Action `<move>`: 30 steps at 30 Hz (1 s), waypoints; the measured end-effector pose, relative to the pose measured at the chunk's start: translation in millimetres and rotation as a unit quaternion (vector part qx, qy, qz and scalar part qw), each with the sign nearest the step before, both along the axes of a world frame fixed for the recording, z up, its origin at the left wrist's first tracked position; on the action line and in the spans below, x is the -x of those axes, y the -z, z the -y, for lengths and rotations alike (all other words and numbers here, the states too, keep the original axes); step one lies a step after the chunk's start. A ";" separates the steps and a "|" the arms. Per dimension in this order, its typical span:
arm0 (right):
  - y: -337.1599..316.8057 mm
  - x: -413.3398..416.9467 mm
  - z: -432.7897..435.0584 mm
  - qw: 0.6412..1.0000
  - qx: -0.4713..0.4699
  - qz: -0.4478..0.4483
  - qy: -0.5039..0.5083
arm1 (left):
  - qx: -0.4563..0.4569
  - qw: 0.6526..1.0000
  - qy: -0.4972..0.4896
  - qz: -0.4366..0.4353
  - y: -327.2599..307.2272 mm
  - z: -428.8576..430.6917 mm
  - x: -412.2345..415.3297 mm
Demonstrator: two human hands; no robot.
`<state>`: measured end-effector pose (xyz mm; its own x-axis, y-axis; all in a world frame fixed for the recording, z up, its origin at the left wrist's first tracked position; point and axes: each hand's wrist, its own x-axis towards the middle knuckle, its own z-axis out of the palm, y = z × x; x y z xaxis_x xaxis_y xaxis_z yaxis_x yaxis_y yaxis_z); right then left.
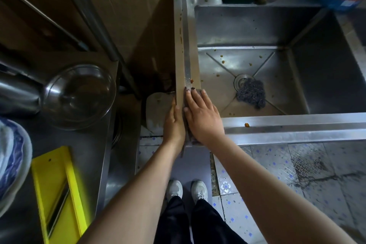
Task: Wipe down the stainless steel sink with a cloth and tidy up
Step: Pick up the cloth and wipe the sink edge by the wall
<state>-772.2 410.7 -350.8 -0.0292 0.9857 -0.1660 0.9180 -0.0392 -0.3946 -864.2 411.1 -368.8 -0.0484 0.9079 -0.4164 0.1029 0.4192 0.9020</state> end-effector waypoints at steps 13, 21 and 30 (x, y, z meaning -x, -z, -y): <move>3.0 0.7 -14.2 1.000 -0.023 0.000 -0.005 | -0.005 0.998 0.000 0.064 7.9 -1.1 -0.1; -0.6 1.9 -4.5 0.997 -0.049 0.010 -0.051 | 0.008 0.999 -0.005 0.043 3.7 -3.6 -2.3; 14.0 -5.2 -45.0 0.997 -0.052 0.004 -0.054 | 0.024 0.997 -0.036 0.060 6.7 -15.9 0.2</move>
<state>-767.0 455.6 -364.8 -0.1355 0.9887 -0.0636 0.9175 0.1010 -0.3846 -864.4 427.0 -375.5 -0.0610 0.8831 -0.4652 -0.0358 0.4639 0.8852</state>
